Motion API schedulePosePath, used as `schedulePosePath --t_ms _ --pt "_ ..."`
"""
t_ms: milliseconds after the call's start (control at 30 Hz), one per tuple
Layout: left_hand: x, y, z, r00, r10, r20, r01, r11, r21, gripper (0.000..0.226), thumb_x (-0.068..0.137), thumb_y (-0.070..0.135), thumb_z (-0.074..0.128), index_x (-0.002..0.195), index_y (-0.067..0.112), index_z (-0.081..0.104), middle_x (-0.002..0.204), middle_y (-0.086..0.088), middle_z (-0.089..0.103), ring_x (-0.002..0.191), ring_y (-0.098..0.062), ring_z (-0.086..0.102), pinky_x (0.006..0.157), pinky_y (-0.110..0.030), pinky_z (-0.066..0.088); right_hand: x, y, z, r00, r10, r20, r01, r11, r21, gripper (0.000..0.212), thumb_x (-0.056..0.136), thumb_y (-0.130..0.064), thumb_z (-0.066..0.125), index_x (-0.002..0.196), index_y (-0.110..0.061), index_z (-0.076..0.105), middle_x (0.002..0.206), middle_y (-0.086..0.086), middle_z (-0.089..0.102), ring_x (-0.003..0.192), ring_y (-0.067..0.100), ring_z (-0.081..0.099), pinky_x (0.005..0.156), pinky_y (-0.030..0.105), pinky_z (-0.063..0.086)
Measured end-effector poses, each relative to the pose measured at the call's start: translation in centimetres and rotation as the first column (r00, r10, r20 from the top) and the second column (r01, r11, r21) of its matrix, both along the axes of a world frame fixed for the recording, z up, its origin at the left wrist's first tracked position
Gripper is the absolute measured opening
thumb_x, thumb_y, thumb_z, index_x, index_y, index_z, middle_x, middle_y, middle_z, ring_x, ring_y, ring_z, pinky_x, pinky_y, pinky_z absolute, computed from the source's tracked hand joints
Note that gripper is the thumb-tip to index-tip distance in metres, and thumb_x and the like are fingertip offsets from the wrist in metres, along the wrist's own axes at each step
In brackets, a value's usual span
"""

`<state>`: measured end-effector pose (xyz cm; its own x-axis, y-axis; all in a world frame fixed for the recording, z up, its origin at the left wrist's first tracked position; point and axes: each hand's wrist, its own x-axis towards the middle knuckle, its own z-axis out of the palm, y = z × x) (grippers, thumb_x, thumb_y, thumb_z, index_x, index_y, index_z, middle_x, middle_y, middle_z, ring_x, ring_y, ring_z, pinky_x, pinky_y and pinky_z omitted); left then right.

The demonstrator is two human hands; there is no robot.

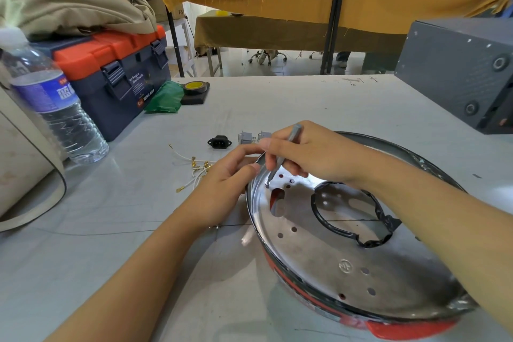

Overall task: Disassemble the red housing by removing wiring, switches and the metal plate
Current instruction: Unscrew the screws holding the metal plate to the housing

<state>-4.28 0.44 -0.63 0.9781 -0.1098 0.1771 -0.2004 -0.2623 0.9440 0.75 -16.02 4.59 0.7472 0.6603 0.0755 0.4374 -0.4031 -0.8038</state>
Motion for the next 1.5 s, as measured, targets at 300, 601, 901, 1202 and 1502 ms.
schedulePosePath --t_ms 300,601,901,1202,1502 --pt "-0.1 0.0 0.1 0.999 -0.021 -0.037 0.019 0.998 -0.063 0.032 0.097 0.003 0.039 0.122 0.014 0.054 0.102 -0.004 0.071 0.088 -0.016 0.068 0.072 -0.018 0.054 0.5 -0.3 -0.3 0.998 -0.01 -0.064 0.011 1.0 0.009 0.018 0.094 -0.015 0.055 0.078 -0.012 0.06 0.05 -0.002 0.058 0.046 0.004 0.049 0.051 0.013 0.044" --pt "0.0 0.1 0.0 1.0 -0.018 -0.018 0.017 0.999 -0.044 0.032 0.097 0.004 0.039 0.121 0.017 0.056 0.103 -0.016 0.067 0.093 -0.025 0.065 0.074 -0.019 0.053 0.3 0.0 -0.2 1.0 -0.009 -0.01 0.009 0.999 0.037 0.033 0.096 -0.032 0.053 0.075 -0.011 0.068 0.058 0.002 0.058 0.052 0.003 0.051 0.054 0.013 0.043" --pt "-0.1 0.0 0.0 0.999 -0.017 -0.03 0.014 0.997 -0.072 0.032 0.097 0.003 0.04 0.122 0.016 0.055 0.1 -0.009 0.071 0.085 -0.017 0.067 0.072 -0.019 0.054 0.2 -0.2 -0.1 0.996 -0.015 -0.087 0.015 1.0 -0.004 0.019 0.097 -0.016 0.05 0.081 -0.011 0.059 0.047 -0.003 0.058 0.042 0.004 0.047 0.052 0.012 0.045" --pt "-0.1 0.1 0.2 0.998 0.002 0.059 -0.009 0.992 0.129 0.032 0.096 0.002 0.04 0.109 0.016 0.065 0.098 0.0 0.07 0.09 -0.015 0.063 0.083 -0.026 0.048 0.2 -0.4 0.0 0.998 -0.018 -0.058 0.019 1.0 0.013 0.05 0.098 -0.043 0.044 0.072 -0.007 0.067 0.051 -0.002 0.05 0.048 0.002 0.044 0.051 0.009 0.039" --pt "0.5 0.7 2.3 0.999 0.022 0.029 -0.033 0.893 0.448 0.022 0.087 0.014 0.056 0.092 0.03 0.071 0.082 -0.002 0.069 0.079 -0.025 0.063 0.076 -0.045 0.053 0.5 -0.6 0.0 0.998 -0.003 -0.063 0.002 1.0 -0.014 0.052 0.1 -0.043 0.041 0.069 -0.01 0.066 0.048 -0.009 0.048 0.047 0.002 0.043 0.051 0.009 0.04"
